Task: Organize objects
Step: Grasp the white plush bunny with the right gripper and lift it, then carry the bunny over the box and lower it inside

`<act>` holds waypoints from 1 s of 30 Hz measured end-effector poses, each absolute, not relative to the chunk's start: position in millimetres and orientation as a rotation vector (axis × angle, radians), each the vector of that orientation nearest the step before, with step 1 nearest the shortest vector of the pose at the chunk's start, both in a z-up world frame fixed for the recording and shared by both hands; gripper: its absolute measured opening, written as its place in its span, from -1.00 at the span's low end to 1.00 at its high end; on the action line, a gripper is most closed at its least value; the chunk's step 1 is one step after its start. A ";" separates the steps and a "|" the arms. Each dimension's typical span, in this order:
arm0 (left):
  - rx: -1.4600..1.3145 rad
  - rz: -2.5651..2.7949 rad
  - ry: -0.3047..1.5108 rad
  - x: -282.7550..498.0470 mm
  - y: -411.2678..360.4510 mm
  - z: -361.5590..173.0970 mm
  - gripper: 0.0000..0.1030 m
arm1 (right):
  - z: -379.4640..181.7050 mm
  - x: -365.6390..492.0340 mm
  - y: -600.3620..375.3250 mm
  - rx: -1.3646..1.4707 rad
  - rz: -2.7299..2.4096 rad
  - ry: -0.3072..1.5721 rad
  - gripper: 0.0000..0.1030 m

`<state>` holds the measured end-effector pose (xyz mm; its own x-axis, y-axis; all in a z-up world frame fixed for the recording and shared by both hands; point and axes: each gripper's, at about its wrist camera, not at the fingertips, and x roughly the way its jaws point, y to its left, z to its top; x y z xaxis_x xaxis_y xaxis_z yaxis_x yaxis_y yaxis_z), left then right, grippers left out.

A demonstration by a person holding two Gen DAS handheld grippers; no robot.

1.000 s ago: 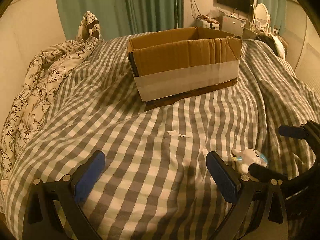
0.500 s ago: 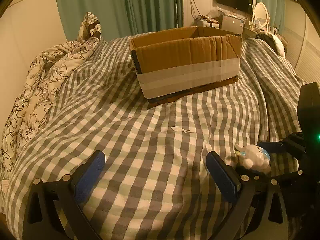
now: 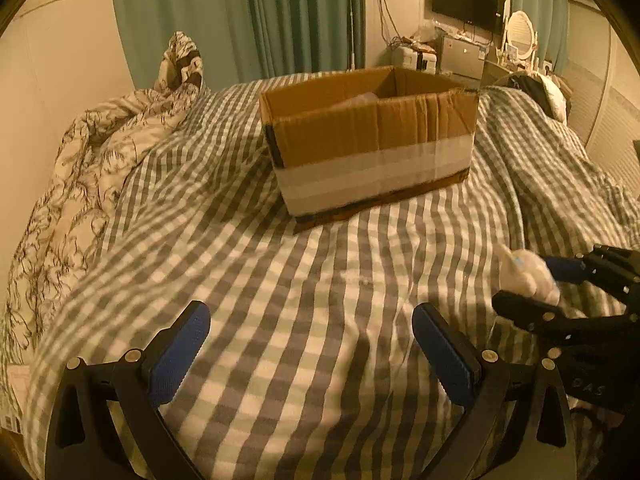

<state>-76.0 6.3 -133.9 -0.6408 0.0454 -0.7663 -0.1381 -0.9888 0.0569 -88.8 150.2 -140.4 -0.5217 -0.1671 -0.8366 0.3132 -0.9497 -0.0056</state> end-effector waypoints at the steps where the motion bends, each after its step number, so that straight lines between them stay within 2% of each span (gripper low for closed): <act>1: -1.267 2.755 0.170 -78.1 7.5 -129.1 1.00 | -133.6 -91.0 150.8 1.339 -2.522 0.219 0.05; 17: -0.982 2.875 0.079 -152.7 1.3 -33.8 1.00 | -3.2 -157.4 147.1 0.970 -2.678 0.178 0.05; 24: -0.898 2.912 0.026 -201.1 -0.3 -5.3 1.00 | 28.1 -204.5 141.5 0.866 -2.713 0.143 0.05; 30: -0.854 2.933 -0.016 -249.7 -2.7 8.4 1.00 | 32.3 -248.8 136.8 0.844 -2.710 0.106 0.05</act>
